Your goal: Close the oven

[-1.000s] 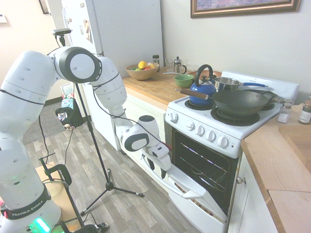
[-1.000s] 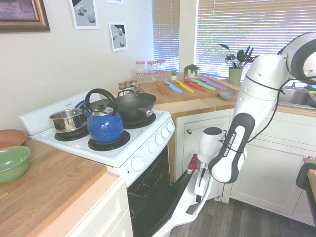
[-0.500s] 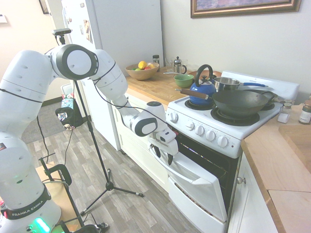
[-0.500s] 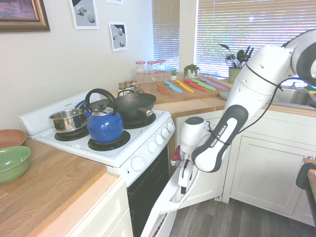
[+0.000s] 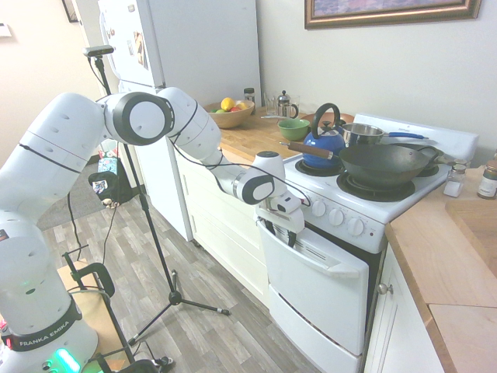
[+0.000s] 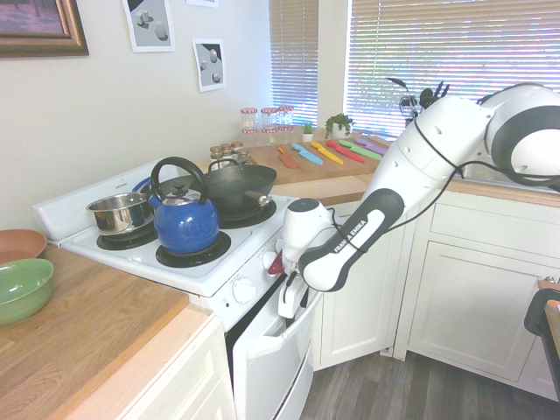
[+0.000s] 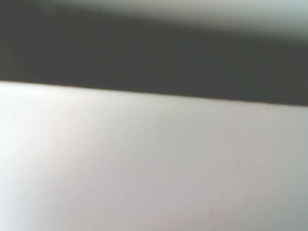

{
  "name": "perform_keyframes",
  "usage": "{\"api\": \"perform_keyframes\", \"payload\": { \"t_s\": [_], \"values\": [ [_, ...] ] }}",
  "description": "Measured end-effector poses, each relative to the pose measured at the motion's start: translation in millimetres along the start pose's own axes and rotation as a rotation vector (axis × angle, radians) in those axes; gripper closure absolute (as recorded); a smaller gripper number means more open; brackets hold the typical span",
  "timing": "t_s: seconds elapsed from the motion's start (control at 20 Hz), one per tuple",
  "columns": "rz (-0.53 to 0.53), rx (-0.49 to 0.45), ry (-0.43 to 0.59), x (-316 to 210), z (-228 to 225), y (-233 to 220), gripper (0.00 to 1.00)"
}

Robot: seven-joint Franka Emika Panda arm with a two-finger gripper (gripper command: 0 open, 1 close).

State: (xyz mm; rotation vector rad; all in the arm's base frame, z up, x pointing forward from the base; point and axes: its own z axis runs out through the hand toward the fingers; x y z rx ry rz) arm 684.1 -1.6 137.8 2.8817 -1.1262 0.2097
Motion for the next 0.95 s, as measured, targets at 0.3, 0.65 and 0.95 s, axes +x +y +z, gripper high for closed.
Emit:
{"api": "perform_keyframes", "payload": {
  "t_s": [0.3, 0.65, 0.95],
  "values": [
    [-0.02, 0.031, 0.034, 1.3, -29.5, -12.1, 0.0],
    [-0.028, 0.083, 0.048, -34.1, -110.2, 6.3, 0.0],
    [0.051, 0.01, -0.083, -91.6, -150.3, 72.5, 0.0]
  ]
}}
